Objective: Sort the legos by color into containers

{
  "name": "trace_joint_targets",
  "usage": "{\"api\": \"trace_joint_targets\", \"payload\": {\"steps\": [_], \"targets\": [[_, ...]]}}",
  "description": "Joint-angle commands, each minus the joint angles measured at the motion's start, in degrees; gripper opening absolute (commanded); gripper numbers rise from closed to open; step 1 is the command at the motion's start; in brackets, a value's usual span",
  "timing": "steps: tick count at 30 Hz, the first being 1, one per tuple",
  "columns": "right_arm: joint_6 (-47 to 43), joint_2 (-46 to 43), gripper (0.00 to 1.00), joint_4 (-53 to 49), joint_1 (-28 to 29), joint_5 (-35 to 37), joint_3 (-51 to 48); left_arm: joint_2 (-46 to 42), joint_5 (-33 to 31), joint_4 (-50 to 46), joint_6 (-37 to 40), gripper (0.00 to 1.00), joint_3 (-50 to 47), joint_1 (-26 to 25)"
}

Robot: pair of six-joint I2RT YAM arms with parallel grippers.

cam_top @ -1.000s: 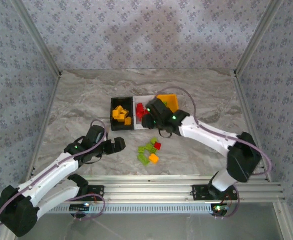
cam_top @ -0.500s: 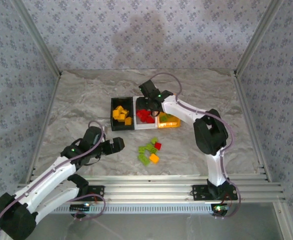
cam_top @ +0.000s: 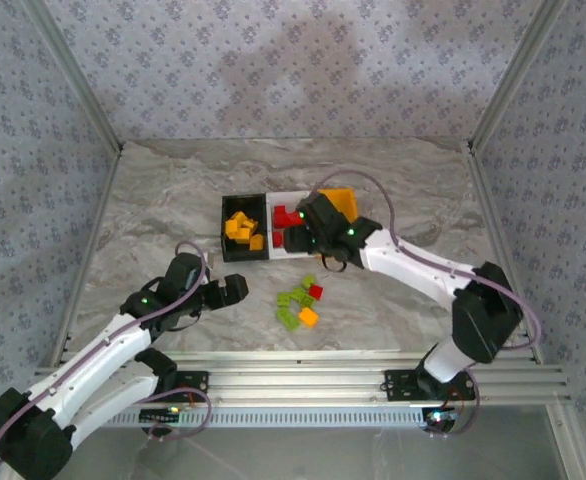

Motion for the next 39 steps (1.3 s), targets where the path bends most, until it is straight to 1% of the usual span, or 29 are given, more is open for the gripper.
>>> {"api": "trace_joint_targets", "payload": {"steps": [1, 5, 8, 12, 15, 18, 22, 25, 30, 34, 36, 39], "targets": [[1.76, -0.16, 0.67, 0.07, 0.92, -0.19, -5.18, 0.57, 0.43, -0.20, 0.25, 1.00, 0.18, 0.53], [1.46, 3.51, 0.72, 1.19, 1.61, -1.50, -6.71, 1.20, 0.72, 0.45, -0.29, 1.00, -0.05, 0.54], [1.35, 7.23, 0.72, 2.61, 1.98, -1.38, -6.73, 1.13, 0.52, 0.31, -0.29, 1.00, -0.27, 0.54], [1.37, 11.17, 0.70, 3.74, 2.08, -1.29, -5.89, 1.00, 0.52, 0.24, -0.42, 1.00, -0.75, 0.54], [1.40, 13.01, 0.67, 3.77, 2.02, -0.75, -5.31, 0.85, 0.48, 0.00, -0.42, 0.99, -0.85, 0.50], [1.45, 13.99, 0.61, 3.82, 2.10, -0.73, -5.40, 0.76, 0.35, -0.08, -0.19, 1.00, -0.90, 0.54], [1.69, 14.23, 0.49, 3.98, 2.24, -0.51, -5.75, 0.84, 0.35, 0.34, -0.23, 1.00, -1.22, 0.62], [1.59, 12.96, 0.41, 4.33, 2.31, 0.01, -5.84, 1.15, 0.50, 0.55, -0.31, 1.00, -1.22, 0.63], [1.61, 8.64, 0.34, 4.09, 2.44, 1.62, -5.75, 1.15, 0.44, 0.71, -0.10, 1.00, -1.22, 0.66], [1.60, 2.46, 0.33, 3.15, 2.35, 3.16, -5.68, 1.62, 0.43, 1.14, 0.23, 1.00, -0.72, 0.71], [1.33, -0.55, 0.33, 2.30, 1.37, 3.45, -5.49, 2.14, 0.35, 1.23, 0.35, 0.99, -0.26, 0.66], [1.39, -2.85, 0.33, 0.84, -2.26, 3.45, -4.20, 3.16, 0.45, 1.63, 0.54, 1.00, 0.25, 0.75]]}}
